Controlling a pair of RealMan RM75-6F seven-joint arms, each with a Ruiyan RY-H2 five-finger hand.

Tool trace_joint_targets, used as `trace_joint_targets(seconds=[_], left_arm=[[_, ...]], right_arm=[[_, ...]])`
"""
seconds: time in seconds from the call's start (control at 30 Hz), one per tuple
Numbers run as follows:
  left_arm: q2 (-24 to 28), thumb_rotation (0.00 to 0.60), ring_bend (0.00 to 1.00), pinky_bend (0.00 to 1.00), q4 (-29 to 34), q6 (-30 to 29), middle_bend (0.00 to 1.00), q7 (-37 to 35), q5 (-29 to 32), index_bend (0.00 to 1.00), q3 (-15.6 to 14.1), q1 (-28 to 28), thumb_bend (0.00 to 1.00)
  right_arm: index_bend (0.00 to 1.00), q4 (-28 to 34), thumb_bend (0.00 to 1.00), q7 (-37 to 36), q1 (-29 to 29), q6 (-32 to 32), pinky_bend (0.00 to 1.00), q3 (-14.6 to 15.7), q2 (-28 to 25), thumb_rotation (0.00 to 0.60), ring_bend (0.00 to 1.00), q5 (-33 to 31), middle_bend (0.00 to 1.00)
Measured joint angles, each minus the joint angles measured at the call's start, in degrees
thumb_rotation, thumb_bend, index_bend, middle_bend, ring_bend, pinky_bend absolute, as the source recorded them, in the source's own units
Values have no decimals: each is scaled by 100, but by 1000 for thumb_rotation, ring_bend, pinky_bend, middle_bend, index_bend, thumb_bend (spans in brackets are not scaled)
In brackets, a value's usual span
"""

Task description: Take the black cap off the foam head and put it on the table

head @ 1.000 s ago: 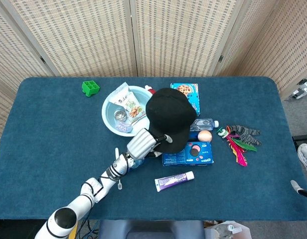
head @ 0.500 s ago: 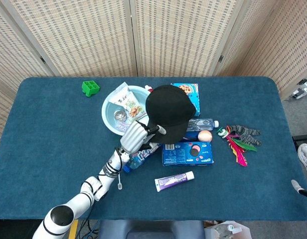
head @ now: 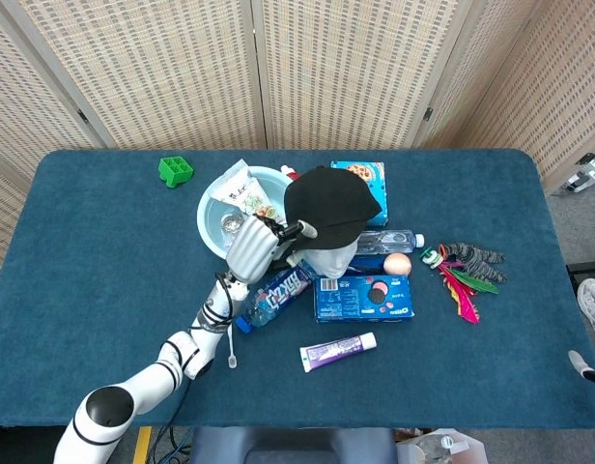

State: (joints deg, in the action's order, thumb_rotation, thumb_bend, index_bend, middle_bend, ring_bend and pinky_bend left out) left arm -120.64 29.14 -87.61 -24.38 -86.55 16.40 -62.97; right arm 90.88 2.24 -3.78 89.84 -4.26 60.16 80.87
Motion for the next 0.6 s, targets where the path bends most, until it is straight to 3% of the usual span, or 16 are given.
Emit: trace_joint_targets(seconds=[0.27, 0.6], left_arm=[[167, 600, 1000, 1000, -67, 438, 970, 311, 311, 629, 354, -325, 527], [471, 600, 1000, 1000, -679, 929, 970, 542, 854, 628, 781, -560, 526]], right_arm=[[135, -15, 188, -35, -44, 53, 339, 6, 16, 600, 193, 28, 224], [134, -16, 188, -72, -63, 72, 339, -2, -2, 600, 193, 46, 224]])
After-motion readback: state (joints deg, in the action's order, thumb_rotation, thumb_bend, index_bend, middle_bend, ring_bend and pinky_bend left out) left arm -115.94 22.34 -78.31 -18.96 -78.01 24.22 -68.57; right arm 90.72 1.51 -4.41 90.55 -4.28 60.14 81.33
